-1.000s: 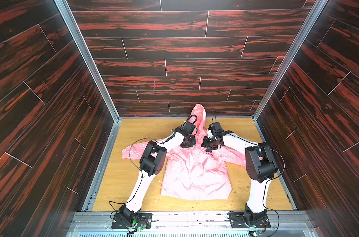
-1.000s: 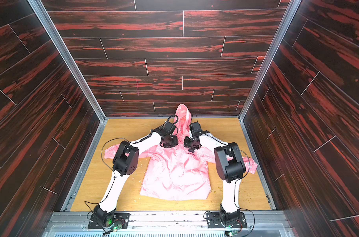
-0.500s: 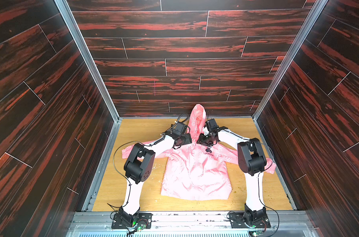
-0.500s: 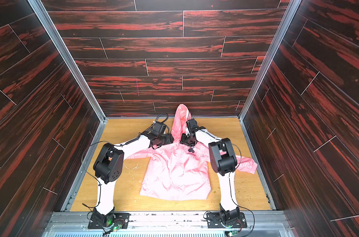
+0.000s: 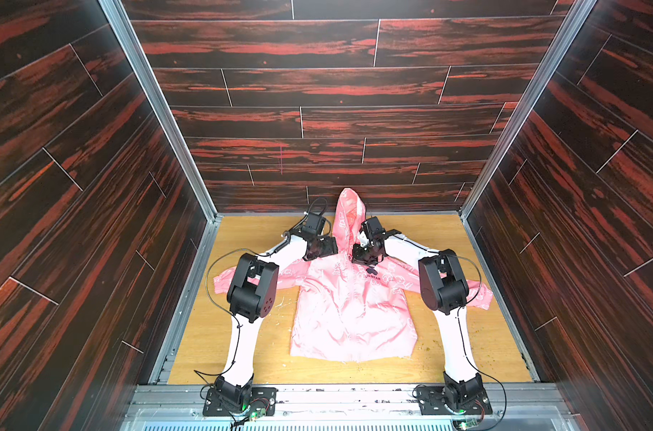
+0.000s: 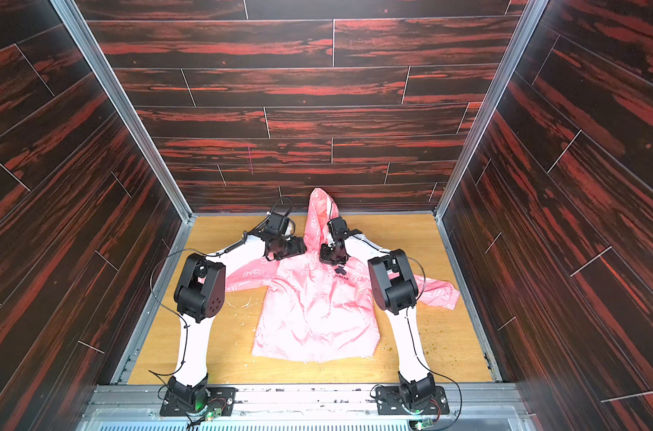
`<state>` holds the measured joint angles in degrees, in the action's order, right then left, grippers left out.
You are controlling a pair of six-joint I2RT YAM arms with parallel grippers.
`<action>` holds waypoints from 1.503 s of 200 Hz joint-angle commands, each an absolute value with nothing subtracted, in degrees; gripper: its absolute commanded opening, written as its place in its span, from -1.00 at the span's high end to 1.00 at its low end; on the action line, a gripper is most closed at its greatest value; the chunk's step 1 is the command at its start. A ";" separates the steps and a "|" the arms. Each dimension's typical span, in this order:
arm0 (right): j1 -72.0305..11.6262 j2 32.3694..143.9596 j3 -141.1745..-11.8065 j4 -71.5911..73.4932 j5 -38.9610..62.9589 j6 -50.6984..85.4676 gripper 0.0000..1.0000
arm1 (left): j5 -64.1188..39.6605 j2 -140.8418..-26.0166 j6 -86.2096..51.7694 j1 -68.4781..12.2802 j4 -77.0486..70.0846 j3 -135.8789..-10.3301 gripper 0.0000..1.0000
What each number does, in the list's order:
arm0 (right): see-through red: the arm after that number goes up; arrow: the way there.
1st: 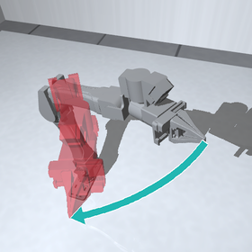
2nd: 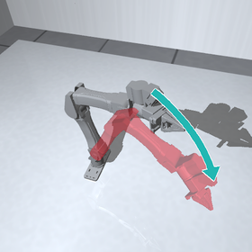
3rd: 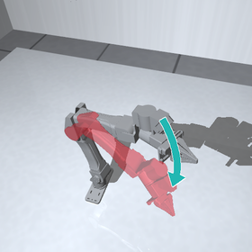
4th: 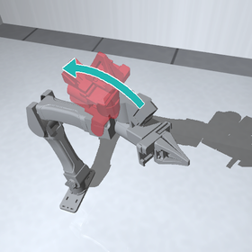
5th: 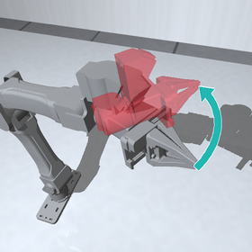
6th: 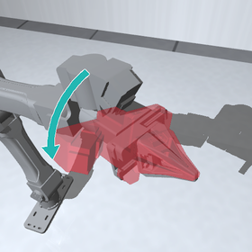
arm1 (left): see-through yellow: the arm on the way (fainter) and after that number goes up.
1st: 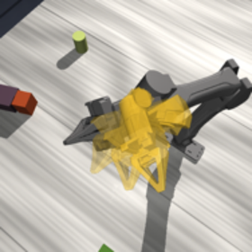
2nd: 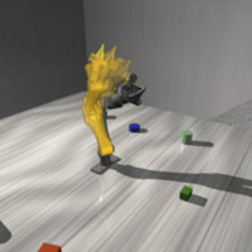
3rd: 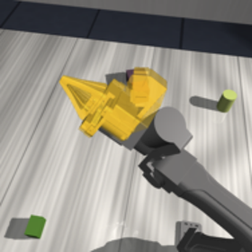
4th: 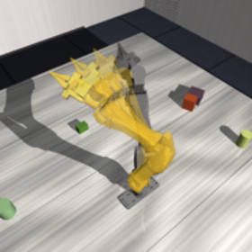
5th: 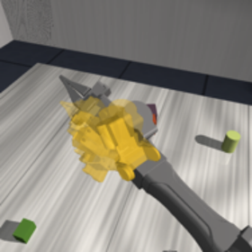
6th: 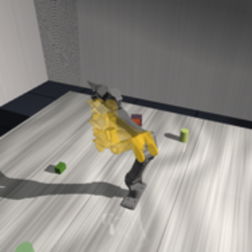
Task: Unzip the jacket
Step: Unzip the zipper on the jacket.
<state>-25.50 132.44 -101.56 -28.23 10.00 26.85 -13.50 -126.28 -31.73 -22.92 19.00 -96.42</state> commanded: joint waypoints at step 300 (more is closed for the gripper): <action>-29.87 139.26 -113.93 -44.41 6.05 23.11 0.14 | -27.61 -120.50 -29.38 -19.01 9.75 -88.79 -0.69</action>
